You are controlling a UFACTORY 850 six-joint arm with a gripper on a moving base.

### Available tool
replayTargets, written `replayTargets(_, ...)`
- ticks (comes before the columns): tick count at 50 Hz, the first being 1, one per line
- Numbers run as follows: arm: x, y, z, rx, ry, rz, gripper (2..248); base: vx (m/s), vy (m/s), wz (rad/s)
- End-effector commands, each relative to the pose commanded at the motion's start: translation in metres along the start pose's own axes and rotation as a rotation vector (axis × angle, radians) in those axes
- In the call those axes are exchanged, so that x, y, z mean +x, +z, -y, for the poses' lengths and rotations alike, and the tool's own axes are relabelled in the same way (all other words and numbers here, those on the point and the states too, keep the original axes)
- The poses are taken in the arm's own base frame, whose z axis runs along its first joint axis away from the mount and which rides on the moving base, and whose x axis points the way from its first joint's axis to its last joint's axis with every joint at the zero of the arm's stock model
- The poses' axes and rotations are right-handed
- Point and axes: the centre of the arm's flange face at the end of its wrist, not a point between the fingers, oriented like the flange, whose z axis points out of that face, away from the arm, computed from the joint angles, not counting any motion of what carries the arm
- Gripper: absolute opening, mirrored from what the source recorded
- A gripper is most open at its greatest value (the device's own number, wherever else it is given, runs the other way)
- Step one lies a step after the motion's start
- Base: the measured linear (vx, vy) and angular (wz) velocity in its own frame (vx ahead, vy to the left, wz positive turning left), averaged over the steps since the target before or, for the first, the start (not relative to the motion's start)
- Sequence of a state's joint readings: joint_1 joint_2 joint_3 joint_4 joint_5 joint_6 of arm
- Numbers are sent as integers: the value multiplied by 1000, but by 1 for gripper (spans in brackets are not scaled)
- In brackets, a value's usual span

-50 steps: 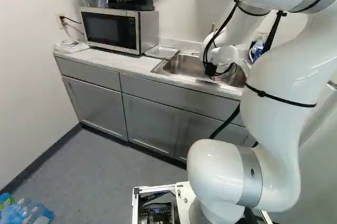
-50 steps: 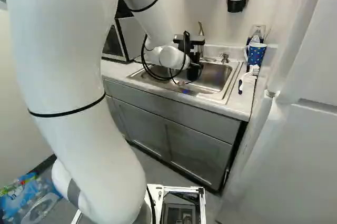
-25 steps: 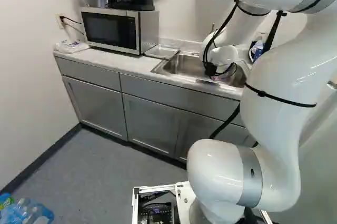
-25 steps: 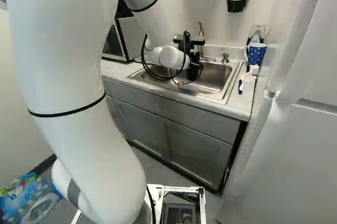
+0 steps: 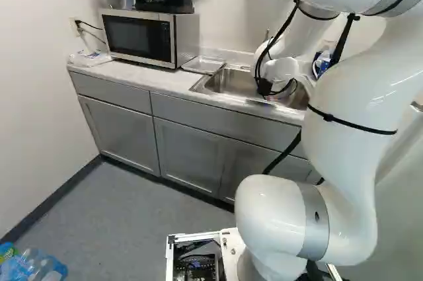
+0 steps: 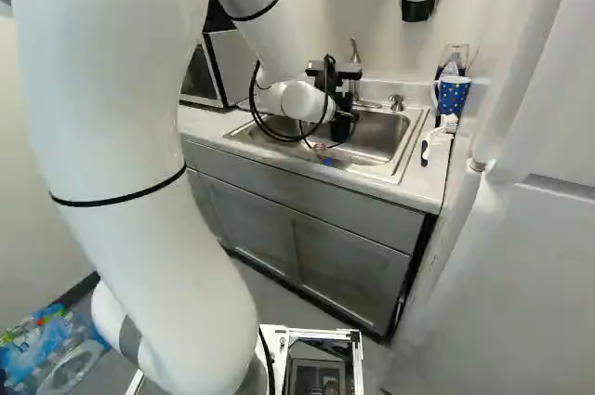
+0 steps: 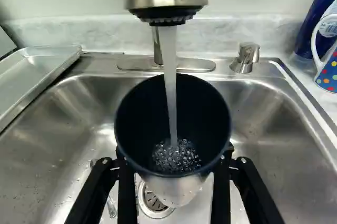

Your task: Rinse the cup and place it in the tray

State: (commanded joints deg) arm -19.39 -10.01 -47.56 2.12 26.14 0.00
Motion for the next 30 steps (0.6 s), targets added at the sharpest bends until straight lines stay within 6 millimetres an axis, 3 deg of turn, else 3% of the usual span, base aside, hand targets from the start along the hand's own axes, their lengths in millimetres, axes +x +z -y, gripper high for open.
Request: replayTargets(30,0,0,0,0,0,0,125,0,0,0)
